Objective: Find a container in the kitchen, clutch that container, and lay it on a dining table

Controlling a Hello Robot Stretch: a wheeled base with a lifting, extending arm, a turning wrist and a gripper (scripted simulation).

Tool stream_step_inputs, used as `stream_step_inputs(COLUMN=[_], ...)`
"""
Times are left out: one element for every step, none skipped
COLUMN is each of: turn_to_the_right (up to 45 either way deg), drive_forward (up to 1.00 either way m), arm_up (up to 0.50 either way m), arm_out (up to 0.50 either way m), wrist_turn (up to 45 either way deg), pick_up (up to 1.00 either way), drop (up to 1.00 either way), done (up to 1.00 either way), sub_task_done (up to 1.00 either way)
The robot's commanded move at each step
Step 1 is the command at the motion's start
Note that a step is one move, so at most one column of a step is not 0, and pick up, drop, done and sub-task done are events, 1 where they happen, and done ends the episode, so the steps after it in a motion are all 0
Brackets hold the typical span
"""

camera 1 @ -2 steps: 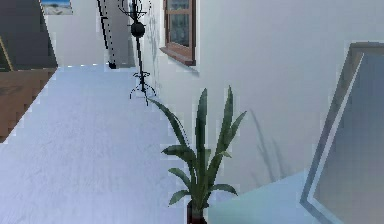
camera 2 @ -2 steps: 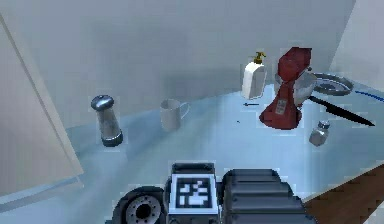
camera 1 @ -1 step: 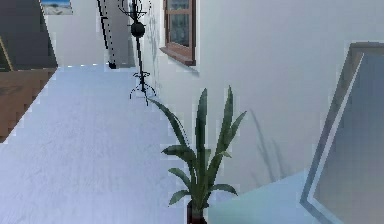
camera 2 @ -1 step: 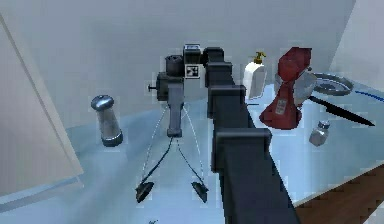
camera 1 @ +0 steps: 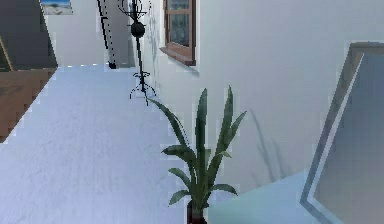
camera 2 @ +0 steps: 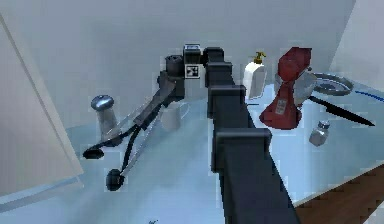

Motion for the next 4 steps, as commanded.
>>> stream_step_inputs(turn_to_the_right=[0.0, 0.0, 0.0, 0.0], drive_forward=[0.00, 0.00, 0.00, 0.00], arm_up=[0.00, 0.00, 0.00, -0.16], arm_out=[0.00, 0.00, 0.00, 0.00], wrist_turn=[45.0, 45.0, 24.0, 0.0], pick_up=[0.00, 0.00, 0.00, 0.00], drop=[0.00, 0.00, 0.00, 0.00], done=[0.00, 0.00, 0.00, 0.00], sub_task_done=[0.00, 0.00, 0.00, 0.00])
